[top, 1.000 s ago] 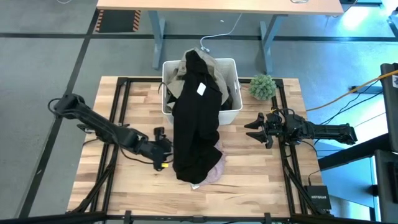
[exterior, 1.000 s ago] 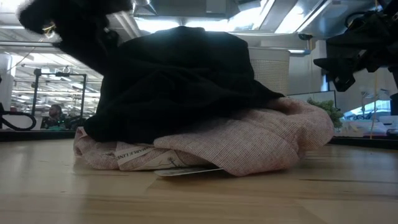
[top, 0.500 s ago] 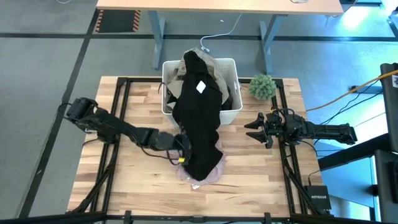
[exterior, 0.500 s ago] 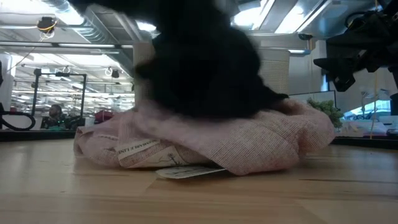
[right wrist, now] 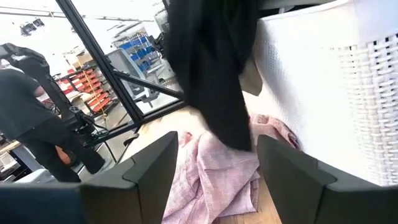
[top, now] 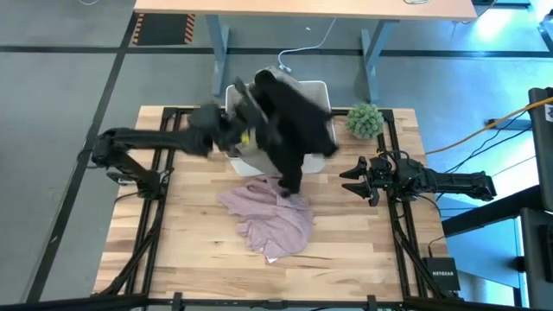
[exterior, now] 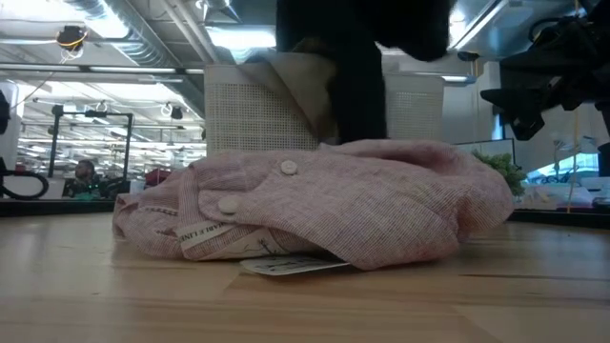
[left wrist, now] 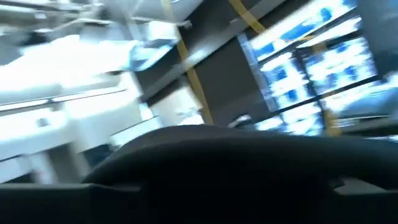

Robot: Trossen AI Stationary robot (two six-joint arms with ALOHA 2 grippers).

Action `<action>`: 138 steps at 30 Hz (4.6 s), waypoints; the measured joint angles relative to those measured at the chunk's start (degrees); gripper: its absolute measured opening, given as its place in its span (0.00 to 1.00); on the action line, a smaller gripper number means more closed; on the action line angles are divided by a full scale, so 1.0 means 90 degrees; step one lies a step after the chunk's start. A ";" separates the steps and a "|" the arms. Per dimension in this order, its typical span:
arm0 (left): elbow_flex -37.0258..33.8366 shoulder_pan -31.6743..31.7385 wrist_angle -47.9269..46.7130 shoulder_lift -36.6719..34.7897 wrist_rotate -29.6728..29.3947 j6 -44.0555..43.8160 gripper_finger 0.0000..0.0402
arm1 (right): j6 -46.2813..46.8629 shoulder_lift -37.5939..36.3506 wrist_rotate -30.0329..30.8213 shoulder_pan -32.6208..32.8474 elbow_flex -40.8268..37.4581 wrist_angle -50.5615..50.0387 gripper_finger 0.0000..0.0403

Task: Sort clothes
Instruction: Put the black sweater into the white bin, then put the pink shirt into the white bin

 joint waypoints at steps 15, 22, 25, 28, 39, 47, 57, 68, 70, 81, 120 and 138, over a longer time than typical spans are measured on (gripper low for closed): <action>0.0455 0.2248 -0.5921 0.0327 0.1025 -0.3100 0.55 | 0.0000 0.0000 0.0000 0.0000 0.0001 -0.0001 0.59; 0.0720 0.2168 -0.8141 0.0057 0.1032 -0.3752 0.55 | 0.0000 -0.0001 0.0000 0.0000 0.0001 -0.0003 0.59; 0.0886 0.1813 -0.8404 -0.0288 0.1069 -0.3676 0.55 | 0.0000 0.0001 0.0000 0.0001 0.0000 -0.0005 0.59; 0.0901 0.1405 -0.8554 -0.0695 0.1087 -0.3675 0.55 | 0.0000 0.0002 0.0000 0.0000 0.0000 -0.0005 0.59; -0.0541 -0.1597 -0.8396 -0.1120 0.0595 -0.4241 0.55 | 0.0000 0.0000 0.0000 0.0000 0.0000 -0.0005 0.59; -0.2727 -0.2614 -0.6453 -0.1054 -0.0678 -0.4270 0.55 | 0.0000 0.0002 -0.0002 0.0002 0.0002 -0.0005 0.59; -0.3730 -0.2054 -0.3057 -0.0147 -0.1475 -0.3321 0.55 | 0.0000 0.0002 -0.0002 0.0002 0.0002 -0.0005 0.59; -0.2948 -0.1701 0.0098 0.0038 -0.1883 -0.0603 0.55 | 0.0000 0.0002 -0.0001 0.0000 0.0000 -0.0006 0.59; -0.2694 -0.1503 0.0572 0.0005 -0.2056 0.0019 0.55 | 0.0000 0.0001 -0.0001 0.0001 0.0001 -0.0003 0.59; -0.2010 0.0685 -0.2533 -0.0020 -0.1382 -0.2815 0.55 | 0.0000 0.0002 0.0000 0.0002 0.0000 -0.0007 0.59; 0.1790 0.2138 -0.7987 0.2834 0.1999 -0.5046 0.55 | 0.0000 0.0001 -0.0002 0.0001 0.0000 -0.0005 0.59; 0.2791 0.1263 -0.7946 0.1049 0.0862 -0.4204 0.55 | 0.0000 0.0002 -0.0002 0.0002 0.0000 -0.0007 0.59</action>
